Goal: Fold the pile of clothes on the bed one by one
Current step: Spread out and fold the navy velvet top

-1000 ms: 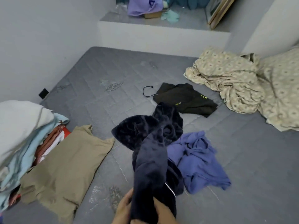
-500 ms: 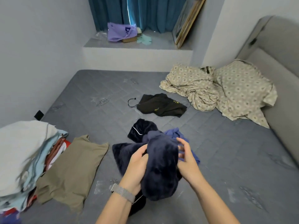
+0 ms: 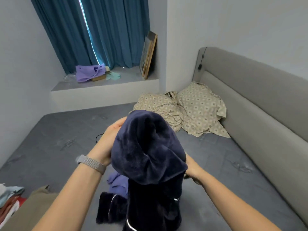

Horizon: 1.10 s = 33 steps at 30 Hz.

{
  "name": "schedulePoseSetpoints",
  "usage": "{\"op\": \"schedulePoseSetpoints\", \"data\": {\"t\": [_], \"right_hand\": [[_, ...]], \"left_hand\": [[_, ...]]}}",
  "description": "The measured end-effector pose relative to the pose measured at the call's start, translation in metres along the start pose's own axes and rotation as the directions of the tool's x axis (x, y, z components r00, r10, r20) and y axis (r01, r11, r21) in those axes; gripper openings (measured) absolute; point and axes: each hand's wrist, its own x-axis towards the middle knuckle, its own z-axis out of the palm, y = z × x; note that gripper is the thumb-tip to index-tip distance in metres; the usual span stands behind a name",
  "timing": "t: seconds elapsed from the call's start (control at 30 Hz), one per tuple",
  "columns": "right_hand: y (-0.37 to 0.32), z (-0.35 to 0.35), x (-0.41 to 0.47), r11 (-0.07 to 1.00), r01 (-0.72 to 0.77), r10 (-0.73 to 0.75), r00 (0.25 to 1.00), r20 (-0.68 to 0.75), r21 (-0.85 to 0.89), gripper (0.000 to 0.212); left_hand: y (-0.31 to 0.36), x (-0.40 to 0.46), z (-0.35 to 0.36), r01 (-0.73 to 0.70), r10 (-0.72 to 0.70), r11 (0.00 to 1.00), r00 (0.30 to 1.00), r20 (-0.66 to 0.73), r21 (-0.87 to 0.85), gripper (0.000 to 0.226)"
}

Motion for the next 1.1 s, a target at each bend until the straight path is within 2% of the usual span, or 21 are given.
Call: {"op": "schedulePoseSetpoints", "data": {"t": [0.07, 0.13, 0.2, 0.3, 0.4, 0.47, 0.57, 0.67, 0.8, 0.9, 0.97, 1.03, 1.1], "right_hand": [[0.019, -0.055, 0.021, 1.000, -0.009, 0.010, 0.995, -0.097, 0.012, 0.038], [0.033, -0.113, 0.031, 0.997, 0.058, -0.045, 0.979, -0.196, 0.059, 0.034], [0.041, -0.159, 0.040, 0.988, 0.150, -0.140, 0.958, -0.251, 0.021, 0.026], [0.031, -0.207, 0.049, 0.961, 0.275, -0.269, 0.913, -0.307, -0.022, 0.013], [0.026, -0.226, 0.063, 0.917, 0.374, -0.399, 0.846, -0.355, -0.139, 0.030], [0.029, -0.224, 0.070, 0.901, 0.397, -0.434, 0.825, -0.363, -0.175, 0.040], [0.064, -0.208, 0.088, 0.876, 0.410, -0.468, 0.850, -0.242, -0.254, 0.037], [0.137, -0.184, 0.121, 0.850, 0.338, -0.410, 0.906, -0.104, -0.404, 0.027], [0.254, -0.140, 0.154, 0.825, 0.151, -0.196, 0.980, -0.025, -0.545, 0.027], [0.334, -0.103, 0.163, 0.806, 0.041, 0.000, 0.998, 0.069, -0.590, 0.024], [0.381, -0.080, 0.167, 0.829, 0.032, 0.082, 0.981, 0.177, -0.559, 0.024], [0.416, -0.064, 0.171, 0.840, 0.073, 0.086, 0.961, 0.264, -0.538, 0.035], [0.438, -0.054, 0.178, 0.828, 0.126, 0.036, 0.960, 0.277, -0.547, 0.051]], "left_hand": [[-0.005, 0.025, 0.028, 0.035, -0.034, 0.997, 0.999, -0.015, 0.062, 0.024], [-0.016, 0.049, 0.055, 0.040, -0.033, 0.985, 0.998, -0.047, 0.168, 0.025], [-0.026, 0.070, 0.078, 0.042, -0.021, 0.976, 0.995, -0.098, 0.213, 0.027], [-0.035, 0.093, 0.104, 0.049, -0.010, 0.988, 0.965, -0.261, 0.144, 0.028], [-0.054, 0.098, 0.118, 0.027, -0.013, 0.999, 0.924, -0.381, 0.033, 0.027], [-0.076, 0.098, 0.119, 0.039, -0.017, 0.998, 0.915, -0.402, 0.046, 0.027], [-0.132, 0.095, 0.115, 0.150, -0.096, 0.981, 0.927, -0.362, 0.124, 0.023], [-0.221, 0.087, 0.108, 0.267, -0.165, 0.924, 0.924, -0.344, 0.273, 0.030], [-0.366, 0.061, 0.110, 0.381, -0.233, 0.785, 0.912, -0.338, 0.489, 0.046], [-0.471, 0.027, 0.122, 0.448, -0.252, 0.700, 0.884, -0.394, 0.556, 0.052], [-0.537, 0.002, 0.128, 0.492, -0.329, 0.620, 0.870, -0.366, 0.612, 0.043], [-0.588, -0.024, 0.136, 0.525, -0.476, 0.501, 0.831, -0.288, 0.688, 0.033], [-0.618, -0.044, 0.143, 0.475, -0.534, 0.335, 0.807, -0.251, 0.814, 0.049]]}}
